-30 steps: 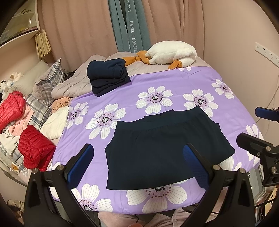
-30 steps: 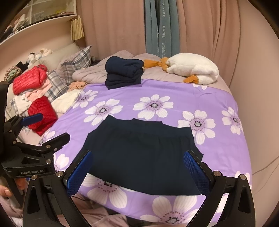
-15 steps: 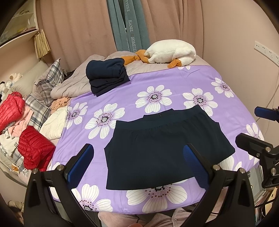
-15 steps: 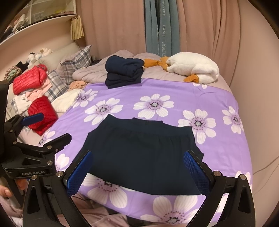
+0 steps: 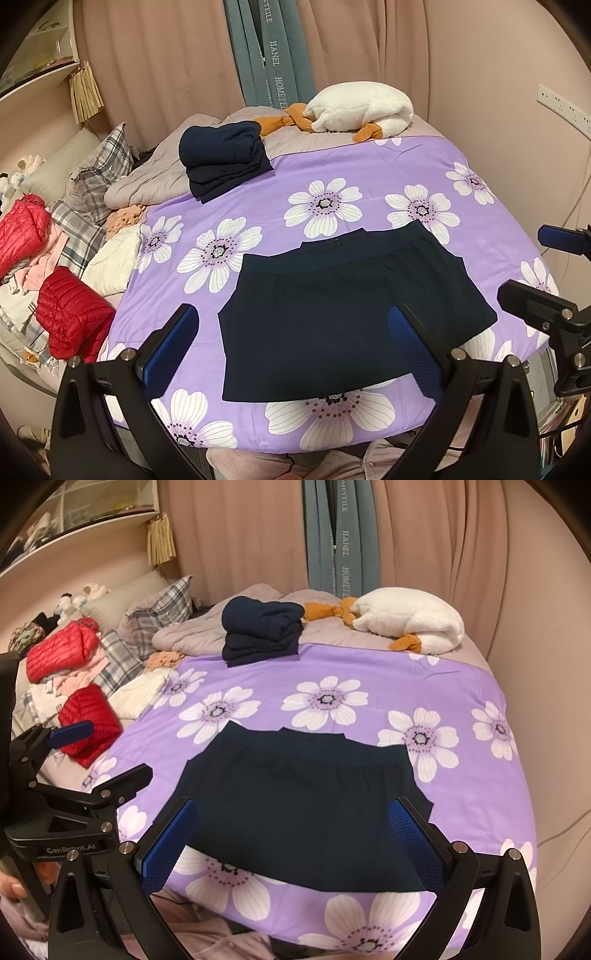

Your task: Fold large clothes

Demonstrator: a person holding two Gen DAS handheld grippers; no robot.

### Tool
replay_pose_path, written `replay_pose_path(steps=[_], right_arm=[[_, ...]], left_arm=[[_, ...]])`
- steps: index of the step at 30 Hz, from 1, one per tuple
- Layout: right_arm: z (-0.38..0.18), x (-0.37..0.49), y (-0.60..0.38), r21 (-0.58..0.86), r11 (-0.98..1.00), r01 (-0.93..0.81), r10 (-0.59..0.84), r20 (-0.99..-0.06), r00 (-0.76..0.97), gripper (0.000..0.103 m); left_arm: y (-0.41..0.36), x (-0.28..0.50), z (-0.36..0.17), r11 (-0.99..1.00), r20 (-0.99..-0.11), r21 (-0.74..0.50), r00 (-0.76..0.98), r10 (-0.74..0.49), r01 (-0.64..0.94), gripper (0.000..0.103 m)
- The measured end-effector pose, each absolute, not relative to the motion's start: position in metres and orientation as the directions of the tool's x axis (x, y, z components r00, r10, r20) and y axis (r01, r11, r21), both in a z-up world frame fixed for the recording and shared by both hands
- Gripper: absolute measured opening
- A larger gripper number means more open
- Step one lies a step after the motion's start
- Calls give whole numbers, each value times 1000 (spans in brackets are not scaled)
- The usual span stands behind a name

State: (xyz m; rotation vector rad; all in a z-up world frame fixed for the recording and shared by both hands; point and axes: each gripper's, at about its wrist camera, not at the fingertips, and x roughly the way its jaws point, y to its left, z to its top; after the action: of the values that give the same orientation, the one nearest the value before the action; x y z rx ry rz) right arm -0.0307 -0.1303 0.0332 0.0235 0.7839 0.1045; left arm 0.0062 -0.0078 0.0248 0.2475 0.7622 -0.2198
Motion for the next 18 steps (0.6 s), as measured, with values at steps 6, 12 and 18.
replay_pose_path(steps=[6,12,18], right_arm=[[33,-30,-131,59,994,-88,104,-704,702,102],[33,-30,-131,59,994,-87,104,-704,702,102],[33,-30,-132,59,995,-85,102,-705,702,102]], left_arm=[[-8,7,25,948,-703,141,704,-107,285,103],[-9,8,23,948,-703,140,702,-109,287,103],[-9,9,23,948,-703,139,703,-110,288,103]])
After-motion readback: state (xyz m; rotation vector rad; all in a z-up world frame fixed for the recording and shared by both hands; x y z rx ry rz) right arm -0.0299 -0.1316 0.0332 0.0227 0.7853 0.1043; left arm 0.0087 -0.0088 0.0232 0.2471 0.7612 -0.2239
